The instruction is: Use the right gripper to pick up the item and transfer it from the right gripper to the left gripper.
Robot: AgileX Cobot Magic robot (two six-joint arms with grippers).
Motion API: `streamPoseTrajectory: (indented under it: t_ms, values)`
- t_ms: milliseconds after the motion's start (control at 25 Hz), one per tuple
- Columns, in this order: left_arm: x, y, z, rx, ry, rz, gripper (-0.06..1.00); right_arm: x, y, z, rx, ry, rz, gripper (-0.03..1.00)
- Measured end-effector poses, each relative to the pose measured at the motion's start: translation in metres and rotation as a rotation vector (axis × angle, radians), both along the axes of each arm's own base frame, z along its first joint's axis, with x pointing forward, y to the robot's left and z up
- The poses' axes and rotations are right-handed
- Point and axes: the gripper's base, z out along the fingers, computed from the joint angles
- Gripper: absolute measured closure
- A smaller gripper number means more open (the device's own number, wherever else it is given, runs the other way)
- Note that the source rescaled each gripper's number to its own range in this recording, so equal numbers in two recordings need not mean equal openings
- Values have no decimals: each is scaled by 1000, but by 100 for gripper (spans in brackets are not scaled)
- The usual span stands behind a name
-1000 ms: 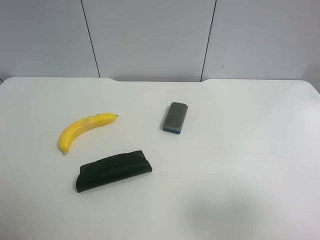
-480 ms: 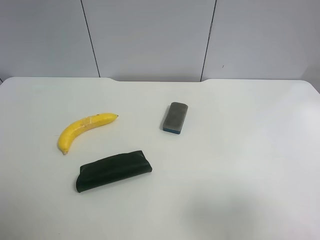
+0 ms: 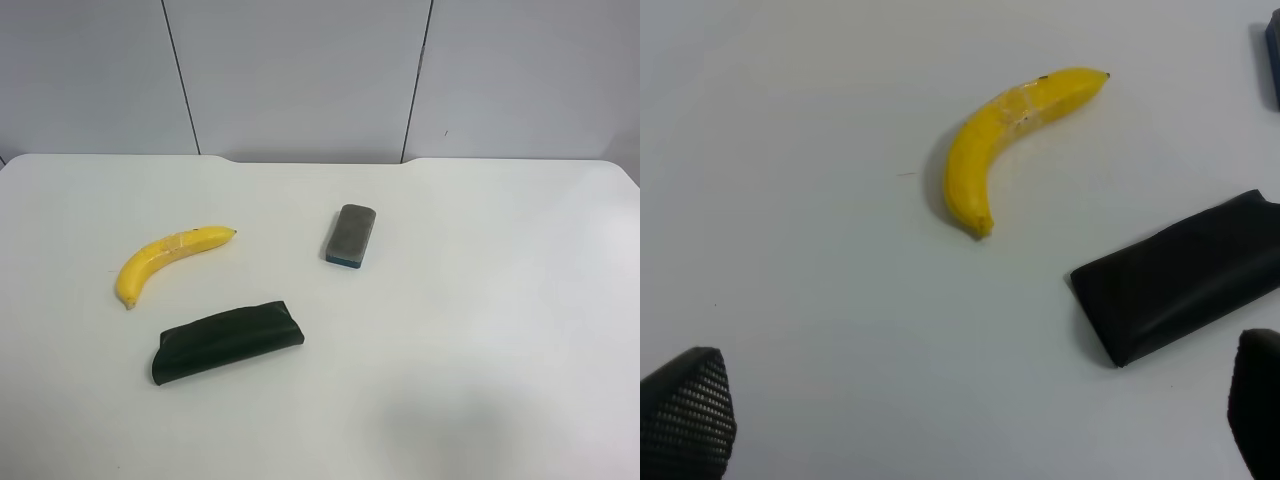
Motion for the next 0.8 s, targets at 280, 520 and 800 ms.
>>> streamPoseTrajectory:
  t_ms: [280, 520, 800]
  values:
    - [0, 0, 0, 0, 0, 0, -6, 0, 0, 0, 0, 0, 0, -3]
    - [0, 0, 0, 0, 0, 0, -6, 0, 0, 0, 0, 0, 0, -3]
    - [0, 0, 0, 0, 0, 0, -6, 0, 0, 0, 0, 0, 0, -3]
